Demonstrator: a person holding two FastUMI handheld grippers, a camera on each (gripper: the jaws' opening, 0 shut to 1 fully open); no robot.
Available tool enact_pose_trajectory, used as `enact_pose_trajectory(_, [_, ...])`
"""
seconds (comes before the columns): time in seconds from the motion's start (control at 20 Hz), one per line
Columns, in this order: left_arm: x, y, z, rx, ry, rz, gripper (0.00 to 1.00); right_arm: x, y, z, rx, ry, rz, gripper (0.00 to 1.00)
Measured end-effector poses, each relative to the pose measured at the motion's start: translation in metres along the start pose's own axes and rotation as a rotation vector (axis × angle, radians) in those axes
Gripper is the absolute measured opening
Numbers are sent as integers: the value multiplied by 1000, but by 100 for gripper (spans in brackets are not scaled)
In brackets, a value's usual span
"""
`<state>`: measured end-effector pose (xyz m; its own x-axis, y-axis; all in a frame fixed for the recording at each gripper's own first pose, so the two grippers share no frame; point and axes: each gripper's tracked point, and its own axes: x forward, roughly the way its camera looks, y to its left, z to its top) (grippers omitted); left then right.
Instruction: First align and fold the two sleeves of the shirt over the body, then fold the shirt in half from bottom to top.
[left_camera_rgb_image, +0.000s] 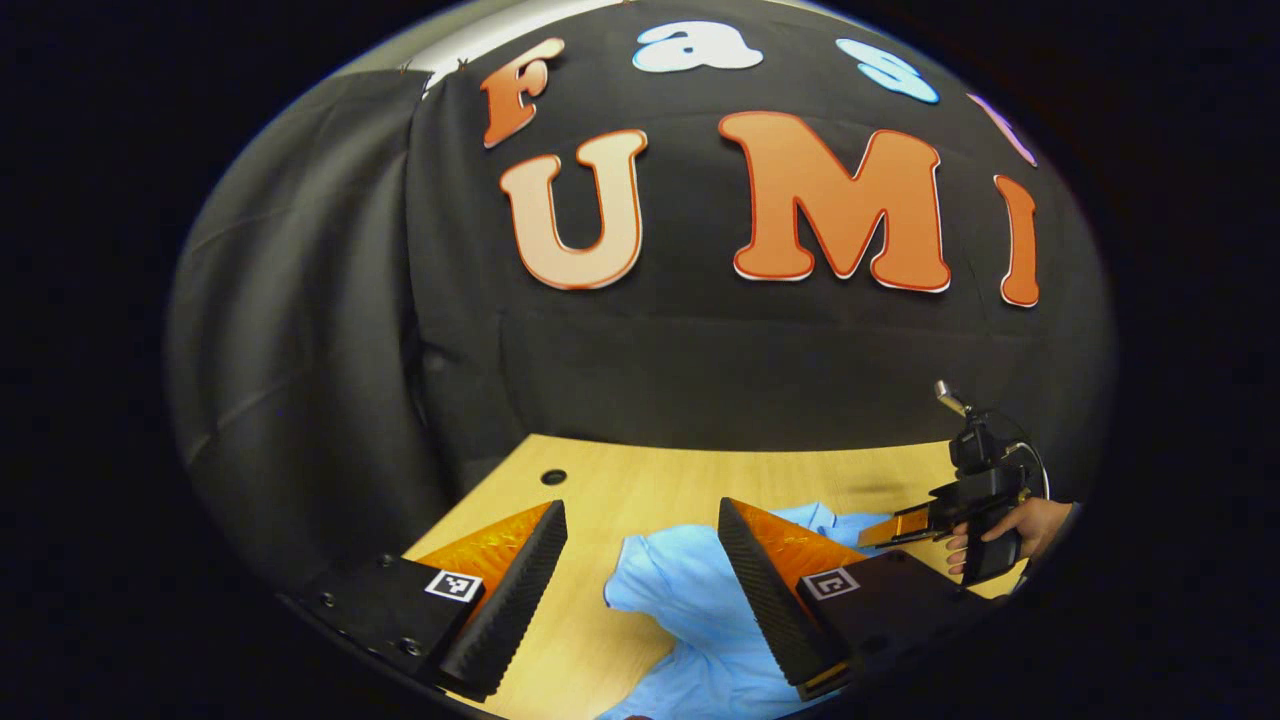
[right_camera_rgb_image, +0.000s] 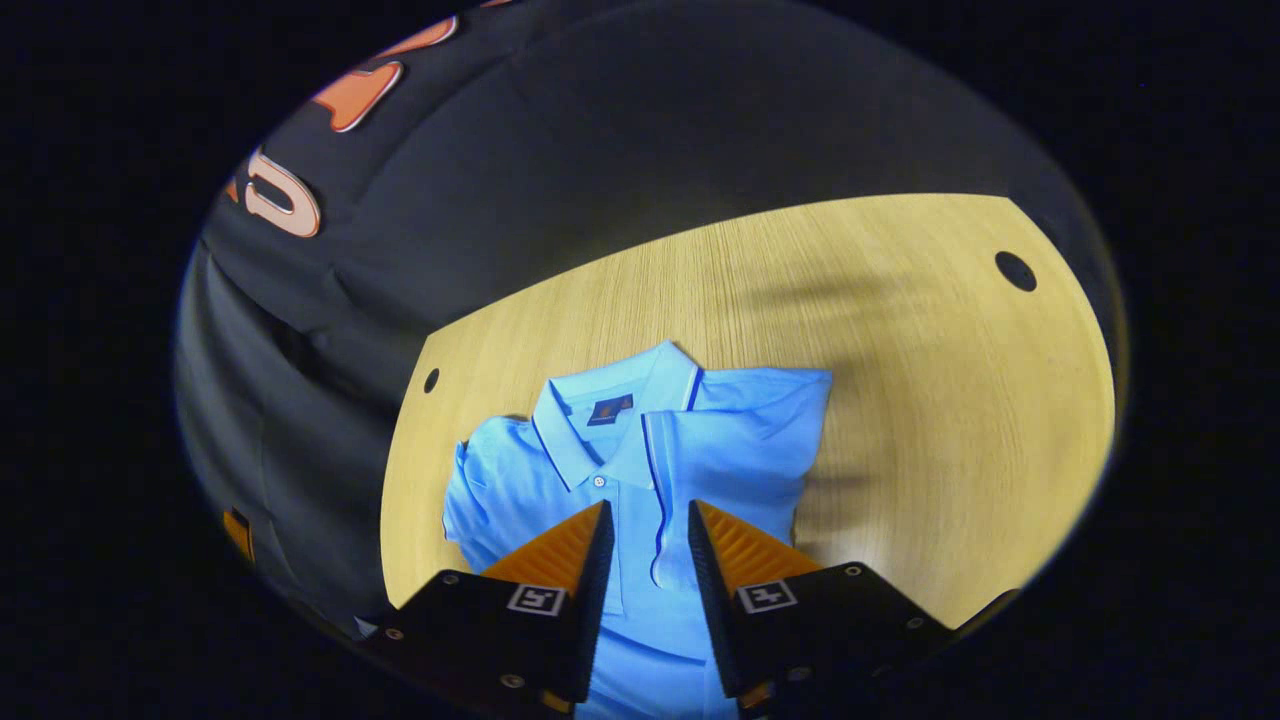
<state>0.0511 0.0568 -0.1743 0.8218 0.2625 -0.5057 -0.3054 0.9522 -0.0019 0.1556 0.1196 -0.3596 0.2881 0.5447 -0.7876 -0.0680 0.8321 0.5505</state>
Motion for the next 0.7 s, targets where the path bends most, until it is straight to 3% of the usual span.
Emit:
enact_pose_trajectory(0.2, [46, 3, -43, -79, 186, -146, 100, -44, -11, 5, 36, -119, -77, 64])
enact_pose_trajectory(0.25, [54, 6, -55, -89, 249, -166, 99, -55, -14, 3, 44, -143, -95, 60])
enact_pose_trajectory(0.3, [60, 9, -65, -89, 310, -180, 98, -67, -16, 2, 51, -166, -110, 74])
enact_pose_trajectory(0.4, [80, 16, -82, -76, 395, -188, 98, -89, -21, -1, 58, -215, -141, 82])
enact_pose_trajectory(0.7, [127, 21, -122, -31, 586, -240, 98, -154, -53, -39, 144, -332, -260, 89])
